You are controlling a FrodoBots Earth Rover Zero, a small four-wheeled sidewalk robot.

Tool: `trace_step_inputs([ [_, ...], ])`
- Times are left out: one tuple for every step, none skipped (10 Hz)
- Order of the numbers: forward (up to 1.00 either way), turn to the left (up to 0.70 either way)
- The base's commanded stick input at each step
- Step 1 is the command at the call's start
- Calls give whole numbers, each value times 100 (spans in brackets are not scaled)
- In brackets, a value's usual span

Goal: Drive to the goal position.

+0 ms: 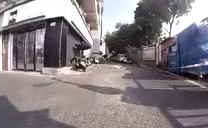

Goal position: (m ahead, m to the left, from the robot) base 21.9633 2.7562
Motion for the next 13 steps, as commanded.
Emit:
trace_step_inputs([
  [45,0],
  [45,0],
  [45,0],
  [45,0],
  [45,0],
  [45,0],
  [45,0],
  [45,0],
  [45,0],
  [45,0],
  [45,0],
  [45,0],
  [45,0],
])
